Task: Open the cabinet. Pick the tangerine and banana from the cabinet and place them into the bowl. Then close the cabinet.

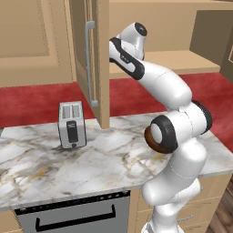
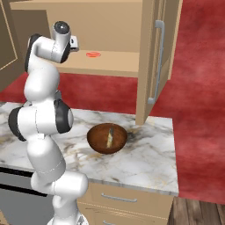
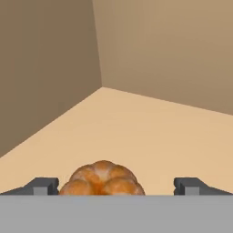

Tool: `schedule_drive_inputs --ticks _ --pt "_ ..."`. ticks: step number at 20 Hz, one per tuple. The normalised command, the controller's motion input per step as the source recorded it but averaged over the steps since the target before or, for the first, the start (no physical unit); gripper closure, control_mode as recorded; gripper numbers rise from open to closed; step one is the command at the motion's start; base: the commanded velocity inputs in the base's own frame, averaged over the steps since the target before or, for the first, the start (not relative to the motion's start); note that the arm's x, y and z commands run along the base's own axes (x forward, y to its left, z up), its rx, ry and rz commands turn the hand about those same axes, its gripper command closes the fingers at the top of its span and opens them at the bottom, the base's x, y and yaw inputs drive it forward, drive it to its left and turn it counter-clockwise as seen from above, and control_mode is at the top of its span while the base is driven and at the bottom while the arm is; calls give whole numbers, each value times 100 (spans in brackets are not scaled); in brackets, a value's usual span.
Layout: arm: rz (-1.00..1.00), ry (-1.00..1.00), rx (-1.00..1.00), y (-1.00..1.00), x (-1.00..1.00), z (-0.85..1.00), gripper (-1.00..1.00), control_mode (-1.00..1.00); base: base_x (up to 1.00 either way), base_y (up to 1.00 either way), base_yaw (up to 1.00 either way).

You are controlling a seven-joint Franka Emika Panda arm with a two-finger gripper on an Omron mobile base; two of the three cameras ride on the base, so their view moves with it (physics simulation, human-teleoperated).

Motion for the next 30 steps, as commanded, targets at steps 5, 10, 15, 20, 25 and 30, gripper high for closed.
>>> schedule_drive_inputs --ticks 5,10,15,20,25,30 --pt "0 3 0 6 0 -44 100 -100 0 0 0" --pt "0 0 1 0 0 -35 100 -100 0 0 0" --pt "0 0 0 -1 0 -23 100 -100 0 0 0" --pt "-3 -4 0 -25 -15 -15 100 -100 0 0 0" --pt "-5 -14 0 -34 -67 0 100 -100 0 0 0" --pt "-5 -3 0 -41 -79 0 100 -100 0 0 0"
